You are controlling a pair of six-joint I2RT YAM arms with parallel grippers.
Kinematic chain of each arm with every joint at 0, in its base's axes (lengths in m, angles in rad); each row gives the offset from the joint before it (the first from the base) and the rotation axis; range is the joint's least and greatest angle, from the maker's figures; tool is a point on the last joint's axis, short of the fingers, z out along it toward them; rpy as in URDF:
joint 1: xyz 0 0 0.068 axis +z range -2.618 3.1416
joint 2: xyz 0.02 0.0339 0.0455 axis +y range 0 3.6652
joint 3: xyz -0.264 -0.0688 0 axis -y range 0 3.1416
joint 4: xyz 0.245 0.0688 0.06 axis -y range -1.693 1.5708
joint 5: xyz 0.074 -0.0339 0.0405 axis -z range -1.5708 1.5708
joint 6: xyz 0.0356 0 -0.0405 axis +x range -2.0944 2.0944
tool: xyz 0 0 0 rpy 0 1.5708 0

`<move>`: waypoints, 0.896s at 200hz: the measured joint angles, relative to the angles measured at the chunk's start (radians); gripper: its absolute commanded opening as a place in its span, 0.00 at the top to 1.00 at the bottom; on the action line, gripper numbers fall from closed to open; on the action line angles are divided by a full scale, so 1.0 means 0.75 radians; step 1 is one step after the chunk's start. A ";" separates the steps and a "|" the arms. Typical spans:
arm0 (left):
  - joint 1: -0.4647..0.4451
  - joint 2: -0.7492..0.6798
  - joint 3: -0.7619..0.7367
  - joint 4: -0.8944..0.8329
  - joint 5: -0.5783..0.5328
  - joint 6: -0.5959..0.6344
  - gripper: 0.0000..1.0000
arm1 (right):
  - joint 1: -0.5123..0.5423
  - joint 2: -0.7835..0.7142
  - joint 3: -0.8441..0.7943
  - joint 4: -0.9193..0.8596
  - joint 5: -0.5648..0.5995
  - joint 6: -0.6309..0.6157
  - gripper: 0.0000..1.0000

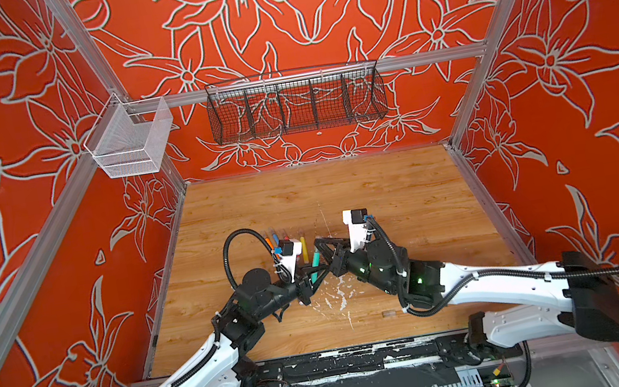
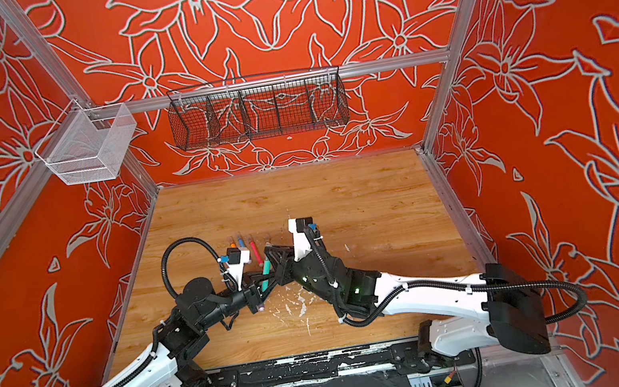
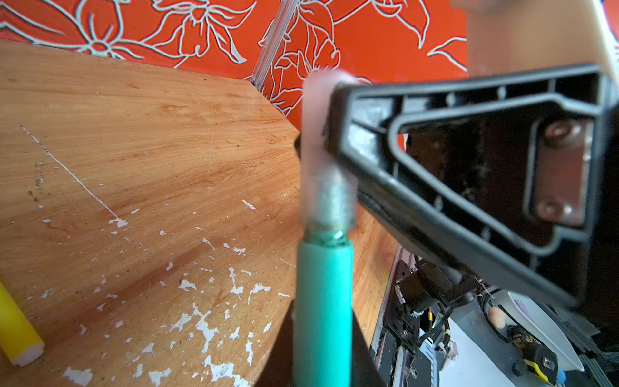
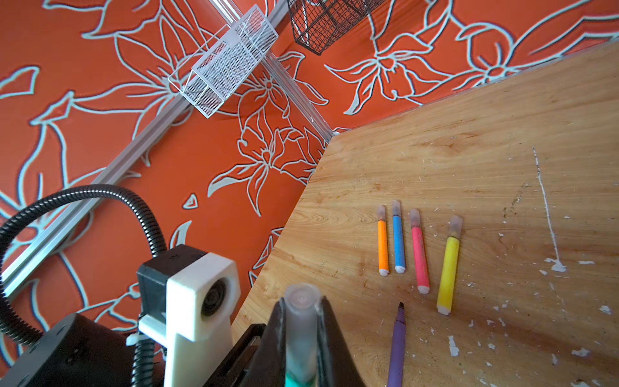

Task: Insert the pens into the pen caps
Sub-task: 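Push the cap down onto the green marker with the right gripper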

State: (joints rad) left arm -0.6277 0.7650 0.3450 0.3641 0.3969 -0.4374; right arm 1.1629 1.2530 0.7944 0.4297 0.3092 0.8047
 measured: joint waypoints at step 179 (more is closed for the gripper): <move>0.019 -0.001 0.001 0.116 -0.018 0.049 1.00 | -0.079 -0.100 0.321 -0.517 -0.076 -0.071 0.43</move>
State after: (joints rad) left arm -0.6132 0.7647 0.3454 0.4515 0.3836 -0.4007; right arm 1.1034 1.1778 1.0355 0.0418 0.2523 0.7517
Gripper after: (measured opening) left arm 0.147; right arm 0.570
